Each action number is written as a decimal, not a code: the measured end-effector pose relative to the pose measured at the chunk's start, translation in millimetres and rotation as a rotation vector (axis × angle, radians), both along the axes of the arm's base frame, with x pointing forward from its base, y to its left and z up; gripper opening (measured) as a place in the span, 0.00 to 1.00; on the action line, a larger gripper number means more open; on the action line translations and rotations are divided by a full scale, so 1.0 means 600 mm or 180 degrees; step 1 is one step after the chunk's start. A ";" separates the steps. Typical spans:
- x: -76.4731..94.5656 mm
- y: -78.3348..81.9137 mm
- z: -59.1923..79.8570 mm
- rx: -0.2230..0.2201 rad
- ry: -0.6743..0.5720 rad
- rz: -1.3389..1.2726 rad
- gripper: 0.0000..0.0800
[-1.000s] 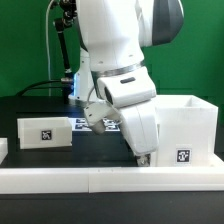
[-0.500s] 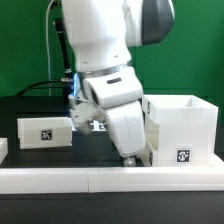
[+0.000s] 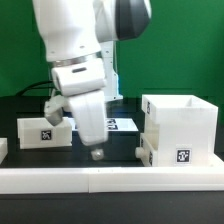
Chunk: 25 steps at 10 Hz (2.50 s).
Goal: Assemble drawer
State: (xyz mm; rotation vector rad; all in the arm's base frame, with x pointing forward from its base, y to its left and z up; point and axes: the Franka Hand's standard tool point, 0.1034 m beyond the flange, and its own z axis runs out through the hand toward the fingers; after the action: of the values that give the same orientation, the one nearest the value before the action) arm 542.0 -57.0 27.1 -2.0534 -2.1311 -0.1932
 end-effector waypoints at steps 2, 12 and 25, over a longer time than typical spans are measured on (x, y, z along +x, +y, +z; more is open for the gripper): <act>-0.027 -0.014 0.018 -0.0070 -0.0009 -0.0146 0.81; -0.046 -0.034 0.035 -0.0172 0.0170 -0.1756 0.81; -0.154 -0.077 0.043 -0.0287 0.0365 -0.3768 0.81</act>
Offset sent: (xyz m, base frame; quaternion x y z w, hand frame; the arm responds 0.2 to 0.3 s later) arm -0.0237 0.0041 0.0223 -0.0243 -0.0149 0.0534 0.9982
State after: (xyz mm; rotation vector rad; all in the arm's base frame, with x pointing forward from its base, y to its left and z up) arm 449.9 -103.2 53.1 -2.9824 -0.6285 -0.1067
